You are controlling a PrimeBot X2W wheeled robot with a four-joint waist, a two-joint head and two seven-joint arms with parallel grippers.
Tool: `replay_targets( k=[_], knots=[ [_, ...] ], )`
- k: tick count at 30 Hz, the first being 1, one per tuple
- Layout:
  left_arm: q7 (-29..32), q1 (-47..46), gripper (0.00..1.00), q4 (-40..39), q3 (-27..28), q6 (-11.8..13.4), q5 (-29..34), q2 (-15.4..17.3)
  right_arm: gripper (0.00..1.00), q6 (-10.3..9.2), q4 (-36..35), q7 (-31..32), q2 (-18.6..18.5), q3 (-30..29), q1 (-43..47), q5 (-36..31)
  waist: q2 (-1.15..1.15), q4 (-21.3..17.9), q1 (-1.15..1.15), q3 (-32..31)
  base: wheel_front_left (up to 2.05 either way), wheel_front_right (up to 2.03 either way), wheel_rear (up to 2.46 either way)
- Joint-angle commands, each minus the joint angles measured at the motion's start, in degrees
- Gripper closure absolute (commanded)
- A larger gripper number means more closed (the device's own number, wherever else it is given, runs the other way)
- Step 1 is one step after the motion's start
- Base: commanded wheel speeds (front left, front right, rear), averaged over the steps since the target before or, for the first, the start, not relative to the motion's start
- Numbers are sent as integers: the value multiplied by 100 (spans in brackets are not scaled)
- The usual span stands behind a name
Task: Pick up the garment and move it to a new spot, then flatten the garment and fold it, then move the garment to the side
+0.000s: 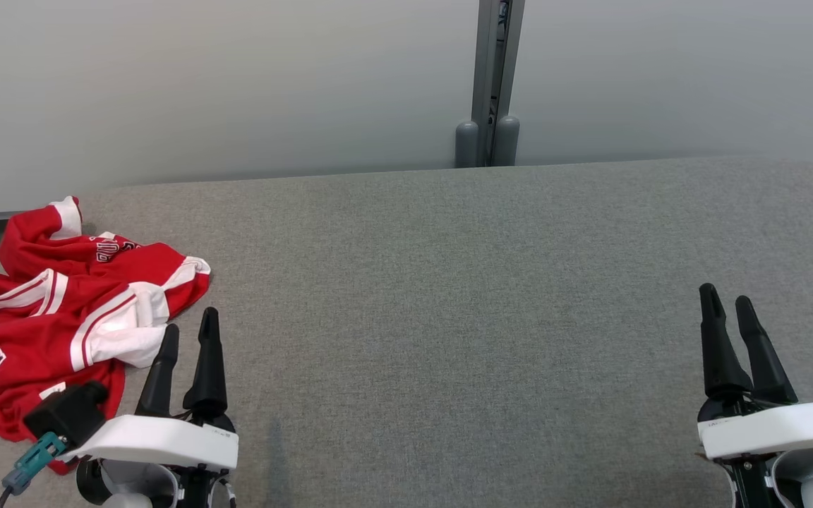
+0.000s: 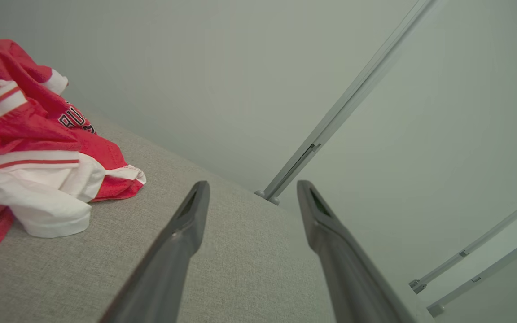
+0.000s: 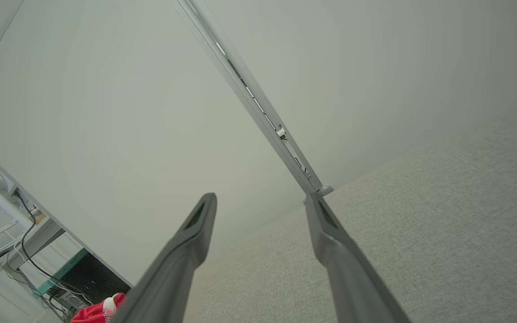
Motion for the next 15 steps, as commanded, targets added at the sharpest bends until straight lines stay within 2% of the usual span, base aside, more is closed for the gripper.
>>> replay_targets(
  k=[1, 15],
  knots=[
    [-39, -118, 0, -50, -20, 40, 166, 41, 0, 20, -110, -72, -55, 4, -57, -180, 0, 2, 0, -2, 0, 0, 0],
    [-263, -96, 0, 75, -206, 236, 1135, 49, 0, 22, 147, -288, -76, 110, -2, -1408, 0, 11, 0, -39, 0, 0, 0]
  ],
)
